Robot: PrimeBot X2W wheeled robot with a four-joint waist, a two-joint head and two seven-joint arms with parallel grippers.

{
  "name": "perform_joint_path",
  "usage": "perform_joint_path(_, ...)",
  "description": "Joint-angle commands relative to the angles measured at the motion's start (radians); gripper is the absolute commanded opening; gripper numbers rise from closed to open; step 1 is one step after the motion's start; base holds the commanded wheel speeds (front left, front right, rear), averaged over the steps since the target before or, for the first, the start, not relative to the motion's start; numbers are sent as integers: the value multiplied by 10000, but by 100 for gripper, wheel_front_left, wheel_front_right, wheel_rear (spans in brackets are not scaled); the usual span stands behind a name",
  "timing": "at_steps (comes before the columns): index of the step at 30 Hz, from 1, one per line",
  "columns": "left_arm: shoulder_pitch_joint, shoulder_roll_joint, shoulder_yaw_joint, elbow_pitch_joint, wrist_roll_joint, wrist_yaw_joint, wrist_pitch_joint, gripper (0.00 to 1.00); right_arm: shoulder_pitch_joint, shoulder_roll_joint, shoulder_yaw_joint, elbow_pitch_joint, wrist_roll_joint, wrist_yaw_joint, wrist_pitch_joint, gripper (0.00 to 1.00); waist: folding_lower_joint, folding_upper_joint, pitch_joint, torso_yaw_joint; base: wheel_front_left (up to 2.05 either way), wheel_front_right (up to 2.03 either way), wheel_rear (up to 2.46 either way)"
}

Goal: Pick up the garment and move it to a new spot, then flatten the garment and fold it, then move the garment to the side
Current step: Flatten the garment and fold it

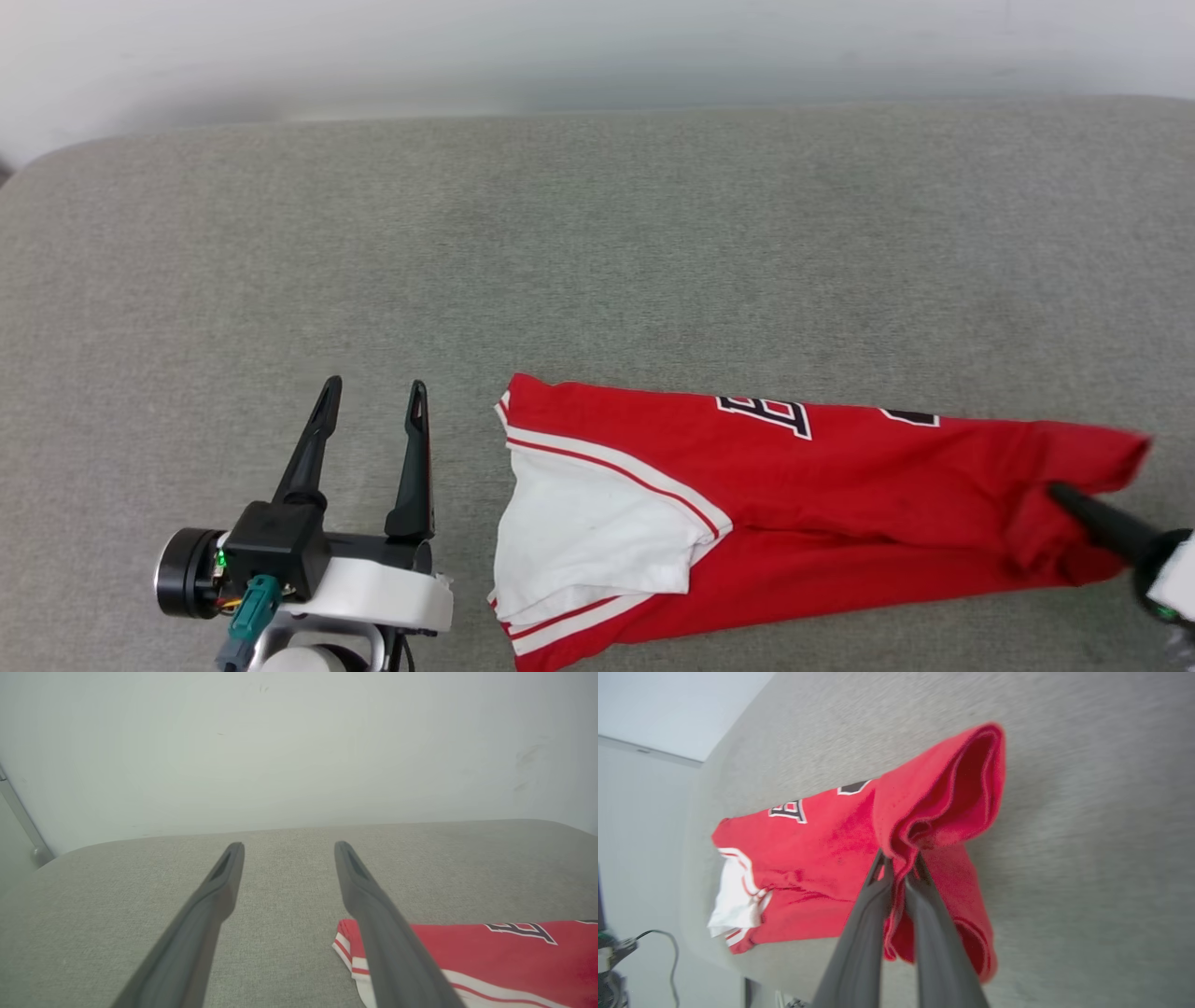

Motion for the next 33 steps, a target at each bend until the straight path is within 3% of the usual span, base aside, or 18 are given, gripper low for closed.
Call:
perform_joint_path(1, -130, -19, -27, 23, 23, -20, -18, 100, -97, 219, 99, -189, 399, -1, 285, 0, 0, 0, 3, 78, 0, 0, 0)
perform_joint_path(9, -520, -280, -219, 165, -22, -164, -58, 100, -197, 1610, 1131, -1025, 2964, -1, 2552, 0, 0, 0, 184, 577, 0, 0, 0)
perform_joint_path(13, -758, -407, -279, 251, -3, -260, -74, 100, -659, 2158, 1671, -1022, 3450, -1, 3071, 0, 0, 0, 376, 918, 0, 0, 0)
perform_joint_path(19, -1075, -729, -332, 236, 111, -366, -94, 100, -1479, 2586, 2532, -615, 3429, -1, 2936, 0, 0, 0, 731, 1406, 0, 0, 0)
perform_joint_path(30, -1444, -1266, -177, 200, 454, -641, -98, 100, -2523, 2758, 4325, 396, 2557, -1, 1511, 0, 0, 0, 1504, 1701, 0, 0, 0)
perform_joint_path(32, -1495, -1325, -142, 216, 499, -712, -98, 100, -2596, 2757, 4651, 619, 2428, -1, 1187, 34, 0, 0, 1581, 1675, 0, 0, 0)
perform_joint_path(33, -1521, -1340, -125, 224, 536, -738, -98, 100, -2647, 2695, 4813, 696, 2308, -1, 1016, 58, 0, 0, 1605, 1658, 0, 0, 0)
